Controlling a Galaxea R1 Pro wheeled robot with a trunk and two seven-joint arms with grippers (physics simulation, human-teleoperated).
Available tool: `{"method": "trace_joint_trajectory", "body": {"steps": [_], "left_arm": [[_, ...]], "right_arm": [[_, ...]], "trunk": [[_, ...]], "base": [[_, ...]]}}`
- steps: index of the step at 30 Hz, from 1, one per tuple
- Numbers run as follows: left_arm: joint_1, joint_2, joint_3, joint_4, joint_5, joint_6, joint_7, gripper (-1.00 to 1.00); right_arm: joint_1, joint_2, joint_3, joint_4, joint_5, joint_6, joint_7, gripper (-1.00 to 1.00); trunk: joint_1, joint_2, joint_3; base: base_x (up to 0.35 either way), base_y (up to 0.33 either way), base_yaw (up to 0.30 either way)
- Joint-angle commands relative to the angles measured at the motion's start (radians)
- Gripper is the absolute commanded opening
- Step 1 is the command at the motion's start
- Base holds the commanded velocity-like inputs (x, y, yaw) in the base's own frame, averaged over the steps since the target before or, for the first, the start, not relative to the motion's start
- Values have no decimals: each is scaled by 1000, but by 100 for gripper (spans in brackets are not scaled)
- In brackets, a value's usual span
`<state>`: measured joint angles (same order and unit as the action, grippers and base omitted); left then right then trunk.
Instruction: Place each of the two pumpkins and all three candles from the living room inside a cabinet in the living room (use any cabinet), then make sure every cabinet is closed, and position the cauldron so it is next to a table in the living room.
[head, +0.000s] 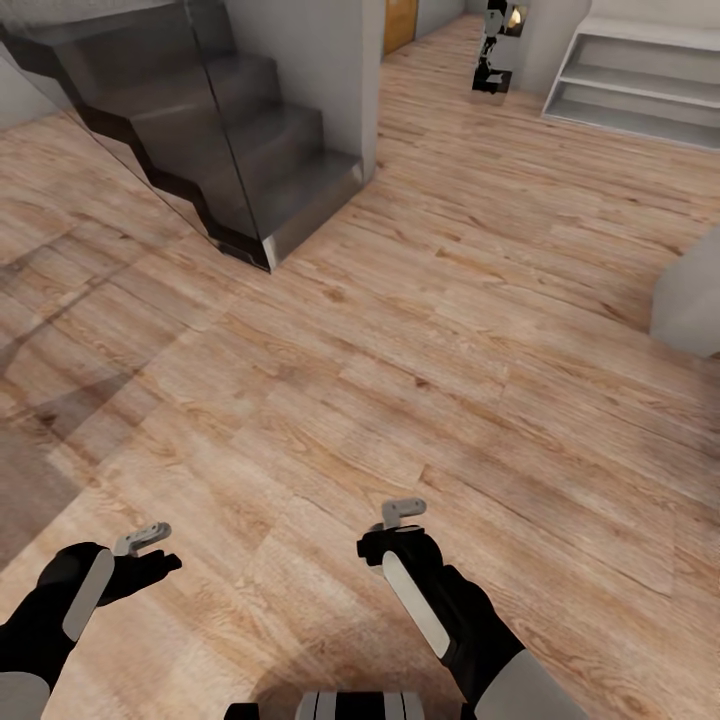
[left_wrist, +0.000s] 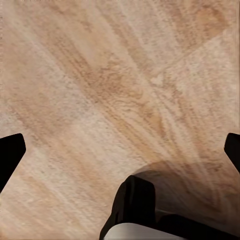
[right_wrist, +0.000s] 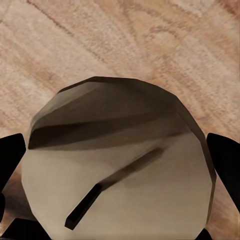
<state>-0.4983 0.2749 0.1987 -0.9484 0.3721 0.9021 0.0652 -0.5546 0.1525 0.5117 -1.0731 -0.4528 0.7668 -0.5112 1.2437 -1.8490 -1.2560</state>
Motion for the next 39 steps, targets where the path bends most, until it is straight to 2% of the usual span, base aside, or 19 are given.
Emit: {"method": "trace_joint_trajectory", "body": {"steps": [1,9,16,21,28,32,35,39], "left_arm": [[0,0,0,-1,10,4,7,100],[0,0,0,-1,10,4,7,100],[0,1,0,-1,10,4,7,100],[0,3,0,0,7,6,7,100],[0,9,0,8,-1,7,16,100],[0,32,-5,31,-37,5,20,100],[0,32,-12,43,-72,5,21,100],[0,27,-15,48,-83,4,20,100]], "right_arm": [[-1,0,2,-1,-10,2,-10,-100],[-1,-1,5,-1,-10,5,-8,-100],[-1,-1,52,-1,-10,4,-8,-100],[-1,-1,55,-2,-10,3,-9,-100],[-1,0,51,-2,-10,-3,-11,-100],[-1,0,46,-2,-12,-43,-13,-100],[-1,0,40,-1,-13,-50,-13,-100],[-1,-1,39,1,-13,-53,-13,-100]], "trunk": [[-4,7,3],[-35,63,28],[-61,112,50],[-81,147,65],[-107,196,87],[-123,224,100],[-130,238,106],[-130,238,106]], "base": [[0,0,0],[0,0,0],[0,0,0],[0,0,4],[0,0,231],[0,0,283],[0,0,285],[0,0,286]]}}
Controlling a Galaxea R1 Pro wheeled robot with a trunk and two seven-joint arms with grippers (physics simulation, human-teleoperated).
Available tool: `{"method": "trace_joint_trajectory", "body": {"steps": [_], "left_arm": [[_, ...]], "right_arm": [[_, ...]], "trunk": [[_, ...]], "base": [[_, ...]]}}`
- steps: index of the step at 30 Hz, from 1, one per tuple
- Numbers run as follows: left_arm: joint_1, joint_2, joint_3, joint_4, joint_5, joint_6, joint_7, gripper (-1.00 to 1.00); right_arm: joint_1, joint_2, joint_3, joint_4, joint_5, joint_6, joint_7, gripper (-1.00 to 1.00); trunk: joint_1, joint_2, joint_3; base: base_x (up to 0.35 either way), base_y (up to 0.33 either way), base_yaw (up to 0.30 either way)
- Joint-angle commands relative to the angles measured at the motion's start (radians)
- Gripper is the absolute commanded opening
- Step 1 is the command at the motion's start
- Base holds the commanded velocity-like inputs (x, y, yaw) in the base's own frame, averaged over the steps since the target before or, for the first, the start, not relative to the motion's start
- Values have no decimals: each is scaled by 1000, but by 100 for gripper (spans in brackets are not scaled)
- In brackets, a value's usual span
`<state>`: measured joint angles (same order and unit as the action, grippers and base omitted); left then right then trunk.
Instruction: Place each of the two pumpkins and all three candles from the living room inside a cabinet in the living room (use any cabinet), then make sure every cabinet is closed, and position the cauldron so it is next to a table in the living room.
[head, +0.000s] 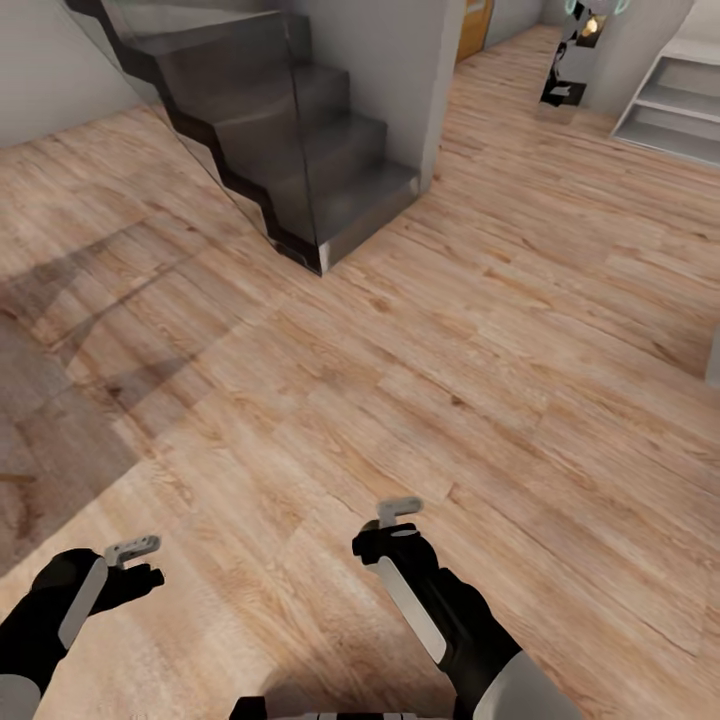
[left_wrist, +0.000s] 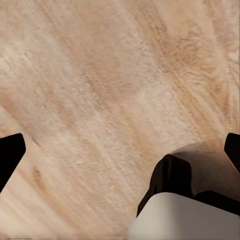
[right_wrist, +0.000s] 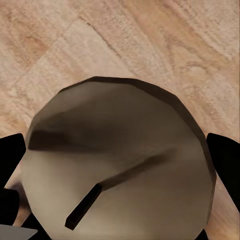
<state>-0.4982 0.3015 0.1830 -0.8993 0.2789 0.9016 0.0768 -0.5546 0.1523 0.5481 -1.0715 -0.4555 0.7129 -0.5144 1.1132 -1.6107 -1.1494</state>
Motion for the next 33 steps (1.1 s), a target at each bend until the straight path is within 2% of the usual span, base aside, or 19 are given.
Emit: {"method": "trace_joint_trajectory", "body": {"steps": [1,3,5,8,10,13,16,19,23,26,28,33], "left_arm": [[0,-2,0,10,10,4,5,100],[0,-12,0,55,12,1,1,100],[0,-27,0,110,11,-30,0,100],[0,-81,-2,266,7,-199,5,100],[0,-99,-3,364,7,-299,7,100],[0,-130,-20,434,7,-417,9,100],[0,-153,-27,488,9,-500,9,100],[0,-163,-29,594,7,-611,8,100],[0,-166,-29,648,7,-669,9,100],[0,-173,-30,666,8,-692,9,100],[0,-179,-30,688,8,-721,9,100],[0,-181,-31,712,8,-765,8,100]], "right_arm": [[-1,0,2,0,-11,1,-10,-100],[-1,0,1,1,-11,-4,-10,-100],[-1,0,1,2,-11,-14,-10,-100],[-1,0,-5,11,-16,-26,-10,-100],[-1,0,-26,17,-14,-26,-12,-100],[4,-10,-37,20,-17,-31,-43,-100],[61,-17,-46,18,-20,-46,-70,-100],[135,-18,-55,10,-13,-89,-103,-100],[204,-18,-56,10,-10,-121,-156,-100],[261,-19,-55,13,-7,-227,-167,-100],[280,-19,-53,21,-8,-268,-168,-100],[300,-23,-51,30,-6,-289,-169,-100]], "trunk": [[0,0,0],[0,0,1],[0,0,3],[0,0,7],[0,0,8],[0,0,9],[0,0,9],[0,0,9],[0,0,9],[0,0,9],[0,0,9],[0,0,15]], "base": [[0,0,275],[0,0,252],[0,0,230],[0,0,160],[0,0,54],[0,0,18],[0,0,4],[0,0,0],[0,0,0],[0,0,0],[0,0,14],[0,0,112]]}}
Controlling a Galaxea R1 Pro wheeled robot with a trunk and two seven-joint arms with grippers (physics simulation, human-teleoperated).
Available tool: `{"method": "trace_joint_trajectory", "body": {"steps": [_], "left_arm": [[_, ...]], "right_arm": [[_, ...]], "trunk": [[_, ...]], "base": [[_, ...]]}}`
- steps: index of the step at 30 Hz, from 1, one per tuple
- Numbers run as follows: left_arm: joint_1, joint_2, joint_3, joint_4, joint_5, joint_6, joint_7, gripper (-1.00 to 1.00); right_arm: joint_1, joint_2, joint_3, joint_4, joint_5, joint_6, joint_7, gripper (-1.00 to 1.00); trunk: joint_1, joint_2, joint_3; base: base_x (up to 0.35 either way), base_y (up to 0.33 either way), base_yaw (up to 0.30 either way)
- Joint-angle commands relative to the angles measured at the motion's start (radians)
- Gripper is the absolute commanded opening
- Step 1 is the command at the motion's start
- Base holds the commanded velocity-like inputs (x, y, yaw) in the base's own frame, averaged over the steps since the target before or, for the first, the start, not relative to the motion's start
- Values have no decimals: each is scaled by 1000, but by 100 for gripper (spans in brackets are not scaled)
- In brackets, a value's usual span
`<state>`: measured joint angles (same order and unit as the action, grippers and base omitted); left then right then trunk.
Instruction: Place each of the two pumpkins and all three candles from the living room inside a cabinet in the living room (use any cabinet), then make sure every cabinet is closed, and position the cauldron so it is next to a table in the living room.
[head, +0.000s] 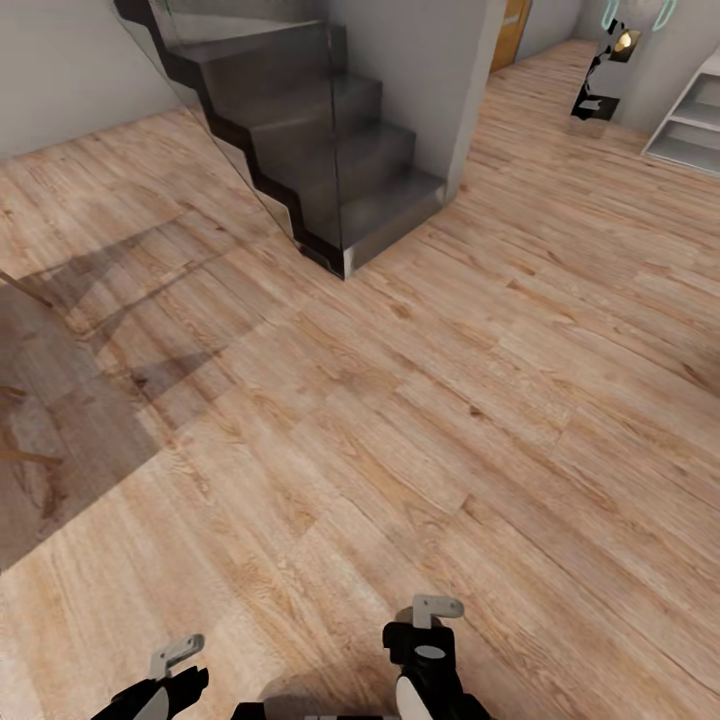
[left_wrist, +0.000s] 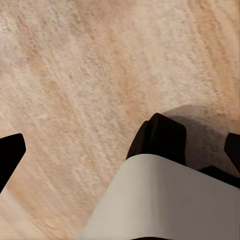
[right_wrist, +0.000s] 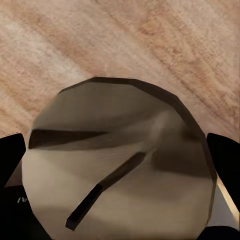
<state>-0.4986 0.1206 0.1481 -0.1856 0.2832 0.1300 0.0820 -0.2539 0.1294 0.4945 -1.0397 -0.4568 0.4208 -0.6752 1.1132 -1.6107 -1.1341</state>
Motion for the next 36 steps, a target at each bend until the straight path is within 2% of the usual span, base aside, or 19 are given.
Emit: {"method": "trace_joint_trajectory", "body": {"steps": [1,14,19,25,36], "left_arm": [[0,-1,4,-1,4,5,2,100],[1,-1,4,0,0,-20,2,100],[3,-1,4,0,-26,-25,3,100],[5,0,4,18,-33,-85,-2,100],[5,5,3,28,-35,-93,-5,100]], "right_arm": [[3,-1,2,-1,-4,2,-8,-100],[19,-4,1,11,-4,-34,-6,-100],[19,-3,1,18,-3,-34,-7,-100],[19,-2,4,53,1,-36,-7,-100],[19,-3,-7,56,-4,-43,-7,-100]], "trunk": [[0,0,1],[0,0,21],[0,0,29],[0,0,39],[0,0,56]], "base": [[0,0,107],[0,0,123],[0,0,115],[11,8,111],[23,22,111]]}}
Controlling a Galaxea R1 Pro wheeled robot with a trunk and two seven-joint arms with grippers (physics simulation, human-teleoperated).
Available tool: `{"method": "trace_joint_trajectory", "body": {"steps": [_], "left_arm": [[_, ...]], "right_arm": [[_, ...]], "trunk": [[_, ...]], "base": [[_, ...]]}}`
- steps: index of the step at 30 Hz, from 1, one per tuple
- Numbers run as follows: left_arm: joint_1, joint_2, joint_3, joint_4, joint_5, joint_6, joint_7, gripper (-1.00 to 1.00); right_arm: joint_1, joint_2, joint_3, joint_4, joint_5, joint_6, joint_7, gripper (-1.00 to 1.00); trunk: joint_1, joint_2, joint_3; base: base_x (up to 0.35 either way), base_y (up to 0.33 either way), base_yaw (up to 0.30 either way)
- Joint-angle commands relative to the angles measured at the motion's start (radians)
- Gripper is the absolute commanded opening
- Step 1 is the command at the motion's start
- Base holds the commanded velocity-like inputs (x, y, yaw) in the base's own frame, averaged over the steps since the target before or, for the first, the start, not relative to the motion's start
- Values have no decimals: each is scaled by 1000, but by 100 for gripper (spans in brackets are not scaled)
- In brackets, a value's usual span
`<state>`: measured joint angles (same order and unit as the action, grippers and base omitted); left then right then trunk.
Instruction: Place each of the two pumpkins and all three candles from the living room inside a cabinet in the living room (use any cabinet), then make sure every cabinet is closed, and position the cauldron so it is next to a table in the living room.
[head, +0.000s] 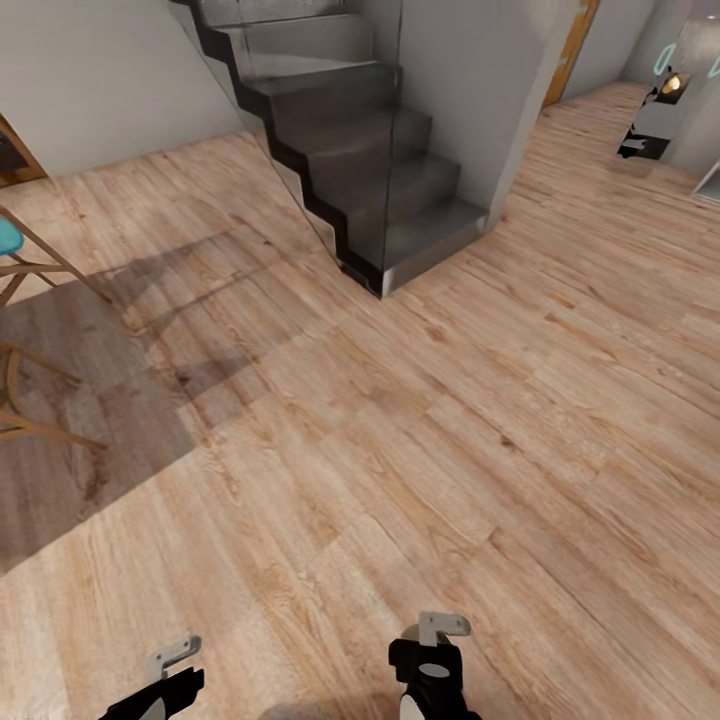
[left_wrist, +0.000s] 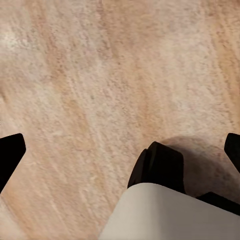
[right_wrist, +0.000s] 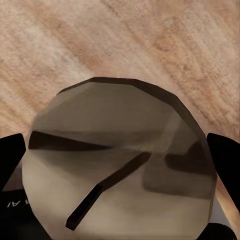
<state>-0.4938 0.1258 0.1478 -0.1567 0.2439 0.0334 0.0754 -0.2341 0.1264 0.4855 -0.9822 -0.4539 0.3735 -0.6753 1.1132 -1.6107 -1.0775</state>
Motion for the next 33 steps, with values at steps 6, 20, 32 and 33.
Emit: {"method": "trace_joint_trajectory", "body": {"steps": [6,20,32,33], "left_arm": [[0,1,6,-9,5,15,2,100],[-12,-9,7,-197,8,180,6,100],[-12,-40,6,-265,8,224,9,100],[-12,-41,6,-266,8,225,9,100]], "right_arm": [[-1,-1,-45,8,-11,-43,-6,-100],[-1,-33,-94,10,-16,-50,-8,-100],[0,-49,-92,15,-10,-54,-7,-100],[0,-52,-90,15,-9,-54,-7,-100]], "trunk": [[0,0,9],[0,0,31],[0,0,50],[0,0,52]], "base": [[0,0,111],[0,0,125],[-73,35,133],[-148,66,126]]}}
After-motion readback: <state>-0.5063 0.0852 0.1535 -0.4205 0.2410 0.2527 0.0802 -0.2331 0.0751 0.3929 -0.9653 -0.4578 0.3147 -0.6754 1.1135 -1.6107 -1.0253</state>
